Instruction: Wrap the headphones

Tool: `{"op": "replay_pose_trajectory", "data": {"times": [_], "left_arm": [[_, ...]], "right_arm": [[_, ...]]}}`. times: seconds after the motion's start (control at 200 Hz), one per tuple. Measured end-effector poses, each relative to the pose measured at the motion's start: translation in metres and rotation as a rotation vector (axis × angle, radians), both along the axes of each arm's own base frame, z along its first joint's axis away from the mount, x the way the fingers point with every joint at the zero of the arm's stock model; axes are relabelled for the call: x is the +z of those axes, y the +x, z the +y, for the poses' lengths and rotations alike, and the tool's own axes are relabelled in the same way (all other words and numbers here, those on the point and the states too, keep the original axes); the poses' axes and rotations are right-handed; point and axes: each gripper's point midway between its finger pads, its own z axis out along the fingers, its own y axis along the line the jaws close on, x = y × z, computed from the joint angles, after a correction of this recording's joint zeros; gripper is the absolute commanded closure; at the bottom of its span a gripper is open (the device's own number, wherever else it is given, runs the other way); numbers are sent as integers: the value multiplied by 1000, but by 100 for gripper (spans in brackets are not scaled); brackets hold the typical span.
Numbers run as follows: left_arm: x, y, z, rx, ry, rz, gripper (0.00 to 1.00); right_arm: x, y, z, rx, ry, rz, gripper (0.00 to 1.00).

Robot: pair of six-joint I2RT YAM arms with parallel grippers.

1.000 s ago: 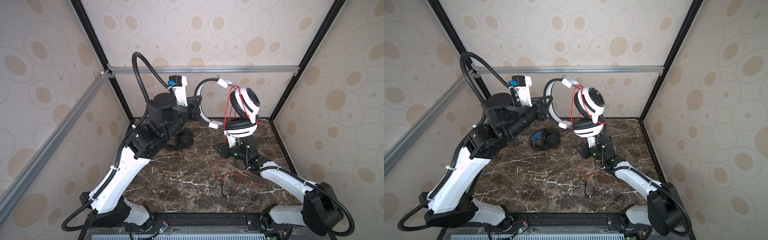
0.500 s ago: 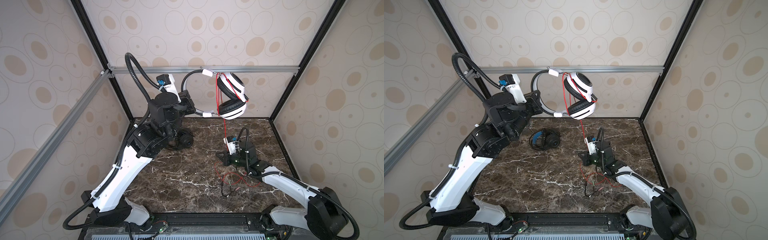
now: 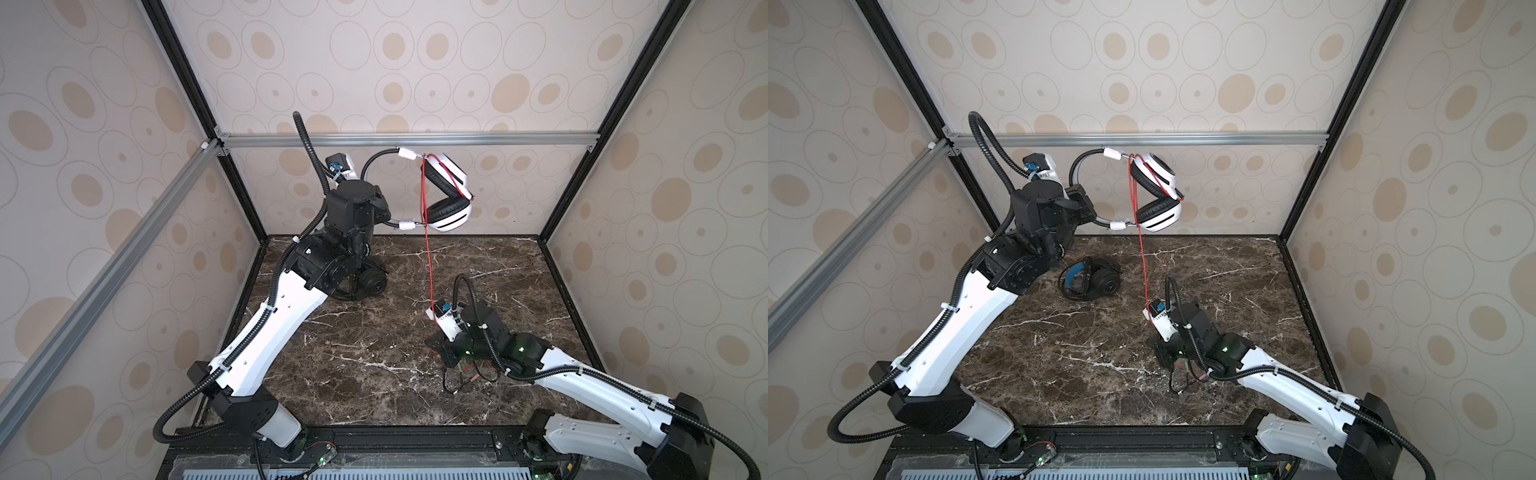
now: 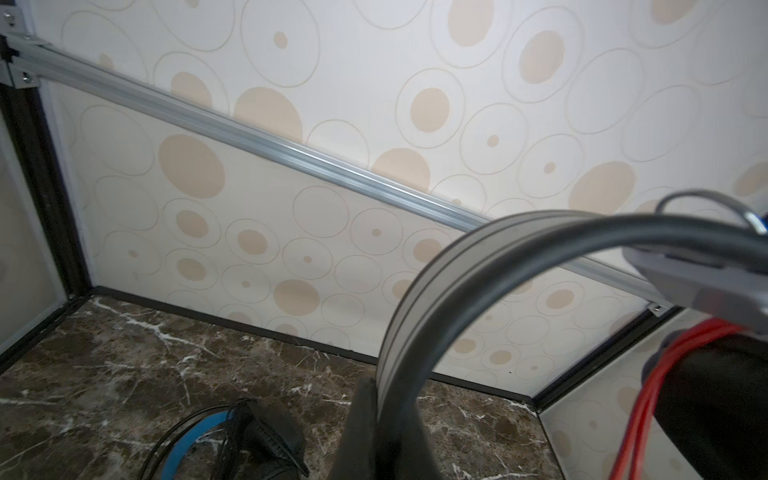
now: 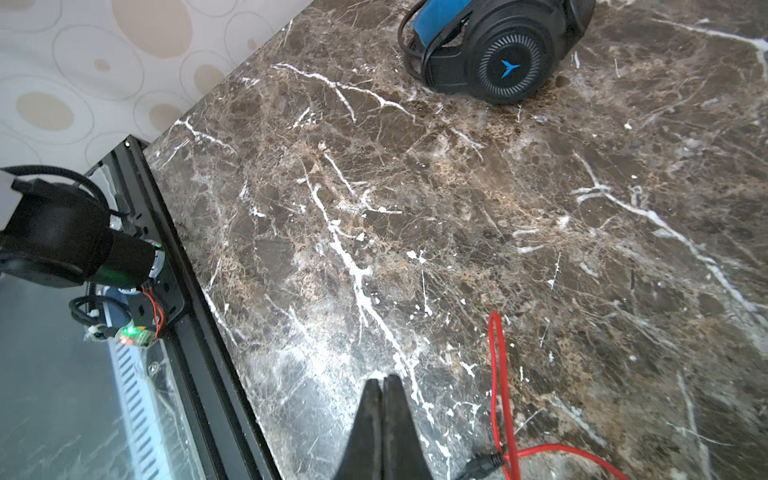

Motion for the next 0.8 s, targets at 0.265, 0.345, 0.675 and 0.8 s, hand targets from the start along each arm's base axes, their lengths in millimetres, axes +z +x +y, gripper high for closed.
{"op": "replay_pose_trajectory", "data": {"times": [0.265, 0.345, 0.675, 0.8], "left_arm": [[-56, 26, 26, 84, 87, 113, 100], [-67, 29, 29, 106, 142, 134, 100], [-161, 29, 52, 206, 498, 307, 100], [-191, 24, 48, 163, 615, 365, 100]], "right_arm": [[42, -19, 22, 106, -61, -114, 100], [53, -23, 27, 133, -87, -149, 100], [143, -28, 28, 186, -87, -328, 100], [163, -16, 23, 170, -162, -405, 100]]}}
